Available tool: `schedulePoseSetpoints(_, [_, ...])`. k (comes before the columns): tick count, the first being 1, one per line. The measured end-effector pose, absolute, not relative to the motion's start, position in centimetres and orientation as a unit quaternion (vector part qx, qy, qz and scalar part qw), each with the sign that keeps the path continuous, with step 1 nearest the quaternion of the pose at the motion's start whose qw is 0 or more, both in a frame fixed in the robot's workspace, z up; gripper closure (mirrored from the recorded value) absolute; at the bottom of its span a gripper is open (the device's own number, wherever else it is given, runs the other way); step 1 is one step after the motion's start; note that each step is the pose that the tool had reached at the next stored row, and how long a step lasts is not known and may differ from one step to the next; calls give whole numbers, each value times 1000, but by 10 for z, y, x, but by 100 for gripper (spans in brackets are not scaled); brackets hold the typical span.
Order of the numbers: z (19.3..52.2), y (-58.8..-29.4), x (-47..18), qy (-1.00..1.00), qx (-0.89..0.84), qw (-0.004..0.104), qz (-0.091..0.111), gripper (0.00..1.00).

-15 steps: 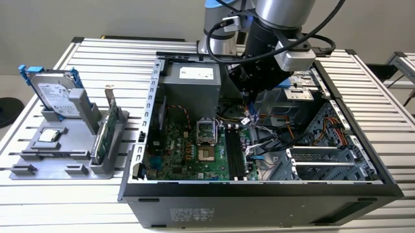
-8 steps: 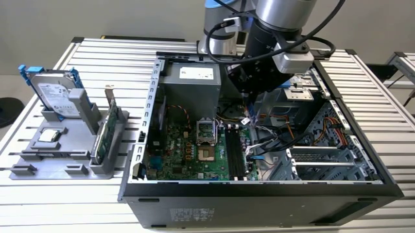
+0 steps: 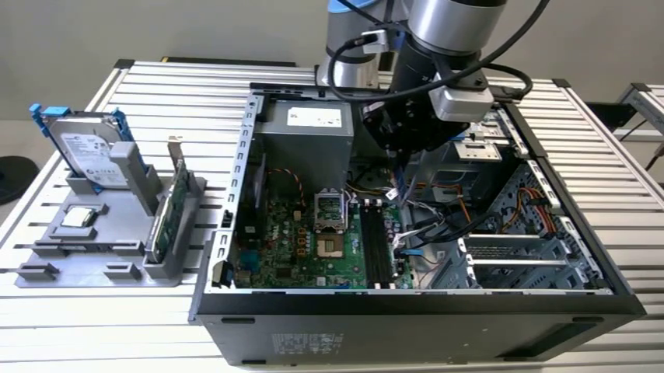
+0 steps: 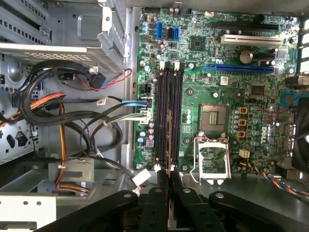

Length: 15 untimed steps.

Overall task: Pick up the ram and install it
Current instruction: 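Insert the ram into the slot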

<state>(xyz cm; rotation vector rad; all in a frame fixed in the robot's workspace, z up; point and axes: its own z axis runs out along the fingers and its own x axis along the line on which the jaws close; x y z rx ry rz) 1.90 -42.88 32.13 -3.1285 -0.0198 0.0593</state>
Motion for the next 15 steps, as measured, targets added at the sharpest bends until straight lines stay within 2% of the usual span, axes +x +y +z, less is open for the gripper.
schedulePoseSetpoints(15, [315,-437,19,-6,-1000,6,19,100])
